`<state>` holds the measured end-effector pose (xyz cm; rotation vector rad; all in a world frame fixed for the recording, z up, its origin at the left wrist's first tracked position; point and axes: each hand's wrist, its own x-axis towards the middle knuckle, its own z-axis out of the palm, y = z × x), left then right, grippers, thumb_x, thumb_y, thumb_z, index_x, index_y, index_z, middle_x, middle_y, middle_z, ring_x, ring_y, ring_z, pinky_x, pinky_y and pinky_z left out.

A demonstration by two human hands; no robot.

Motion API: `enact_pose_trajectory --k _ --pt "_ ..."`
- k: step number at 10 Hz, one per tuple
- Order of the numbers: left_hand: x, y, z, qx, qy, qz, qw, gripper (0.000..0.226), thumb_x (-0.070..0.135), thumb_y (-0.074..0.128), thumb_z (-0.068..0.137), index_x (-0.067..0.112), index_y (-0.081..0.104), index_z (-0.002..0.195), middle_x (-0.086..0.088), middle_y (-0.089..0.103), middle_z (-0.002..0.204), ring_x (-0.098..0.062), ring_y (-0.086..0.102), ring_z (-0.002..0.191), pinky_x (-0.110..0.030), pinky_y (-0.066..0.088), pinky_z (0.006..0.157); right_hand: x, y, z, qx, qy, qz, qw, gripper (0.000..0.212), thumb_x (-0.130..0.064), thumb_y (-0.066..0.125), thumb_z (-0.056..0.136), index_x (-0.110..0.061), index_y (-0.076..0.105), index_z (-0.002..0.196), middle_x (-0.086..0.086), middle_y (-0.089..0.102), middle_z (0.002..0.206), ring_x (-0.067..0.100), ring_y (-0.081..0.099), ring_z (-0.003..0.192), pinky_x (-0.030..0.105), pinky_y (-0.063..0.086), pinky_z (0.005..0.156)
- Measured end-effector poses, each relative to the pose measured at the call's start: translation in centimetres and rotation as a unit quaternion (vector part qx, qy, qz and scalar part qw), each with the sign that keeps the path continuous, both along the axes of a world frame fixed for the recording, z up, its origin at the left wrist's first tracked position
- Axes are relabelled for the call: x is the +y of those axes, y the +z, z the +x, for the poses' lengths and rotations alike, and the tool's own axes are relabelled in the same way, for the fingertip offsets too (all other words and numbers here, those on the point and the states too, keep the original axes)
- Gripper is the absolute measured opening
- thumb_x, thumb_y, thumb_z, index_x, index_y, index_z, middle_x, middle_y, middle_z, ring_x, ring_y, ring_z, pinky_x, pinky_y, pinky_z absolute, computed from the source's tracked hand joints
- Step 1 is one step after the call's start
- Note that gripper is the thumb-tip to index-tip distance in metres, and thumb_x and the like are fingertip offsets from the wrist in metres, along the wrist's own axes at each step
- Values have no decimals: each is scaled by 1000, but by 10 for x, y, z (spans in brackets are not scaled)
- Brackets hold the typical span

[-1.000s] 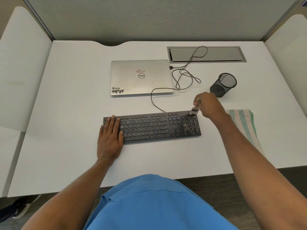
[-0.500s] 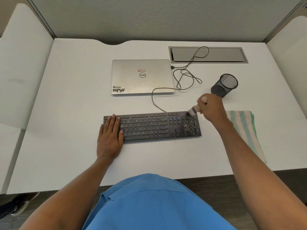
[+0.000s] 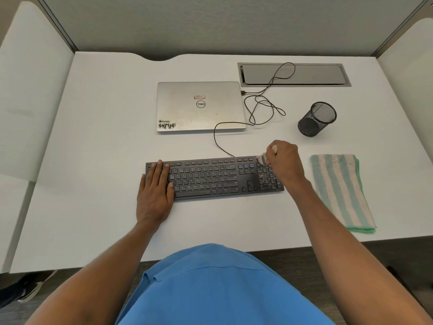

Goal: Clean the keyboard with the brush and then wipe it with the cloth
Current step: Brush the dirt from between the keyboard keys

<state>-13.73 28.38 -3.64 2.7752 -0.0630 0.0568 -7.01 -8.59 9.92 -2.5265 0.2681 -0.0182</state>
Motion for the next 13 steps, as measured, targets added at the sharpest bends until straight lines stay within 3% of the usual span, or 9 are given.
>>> enact_pose_trajectory --k 1,3,4,5,6,8,10,12,13 --pt "0 0 0 -1 1 0 1000 62 39 26 109 21 25 168 0 19 176 -17 11 164 -48 15 132 -1 2 4 4 3 -18 1000 21 -16 55 97 -4 69 87 8 69 75 25 66 71 40 57 65" --pt "0 -1 0 -1 -1 0 1000 62 39 26 109 21 25 168 0 18 176 -17 10 164 -49 15 132 7 6 5 -28 -12 3 1000 21 -14 54 99 -3 70 91 5 67 78 13 62 66 24 49 55" --pt "0 -1 0 -7 -1 -1 1000 62 38 28 108 20 26 168 0 19 176 -17 11 164 -49 15 132 4 -2 5 -7 -14 -13 1000 21 -15 55 97 -3 71 92 11 71 81 26 66 73 40 57 65" --pt "0 0 -1 -8 -1 1 1000 62 37 28 108 20 26 168 0 19 176 -17 11 164 -49 15 132 1 -1 7 24 -14 -31 999 21 -14 54 96 -2 70 88 12 71 78 27 67 71 43 59 66" --pt "0 0 -1 -6 -1 2 1000 62 38 27 108 20 25 168 0 19 176 -17 11 164 -49 15 132 0 3 13 37 -11 -45 998 24 -15 52 95 -3 68 81 10 70 71 25 67 66 43 59 63" --pt "0 -1 0 -5 0 1 1000 62 38 27 108 20 25 168 0 19 176 -17 11 164 -49 15 132 6 5 7 6 -14 -44 999 24 -16 53 100 -1 70 91 12 71 82 27 65 75 40 57 66" --pt "0 -1 0 -4 -1 3 1000 62 38 27 108 20 25 168 0 19 176 -17 11 164 -49 15 132 -2 2 9 44 -2 -61 997 25 -15 53 96 -2 69 82 10 70 70 25 67 66 42 59 64" --pt "0 -1 0 -2 -1 6 1000 62 38 26 108 21 25 168 0 18 176 -18 11 164 -49 15 132 -2 5 6 12 -29 -13 999 22 -18 54 99 -7 71 93 8 72 79 23 68 73 34 57 66" --pt "0 -1 0 -1 -1 7 1000 62 38 26 108 21 25 168 0 18 176 -17 11 164 -49 15 132 -3 4 6 35 -19 -22 999 21 -18 55 98 -6 71 92 9 72 77 25 69 72 38 59 67"
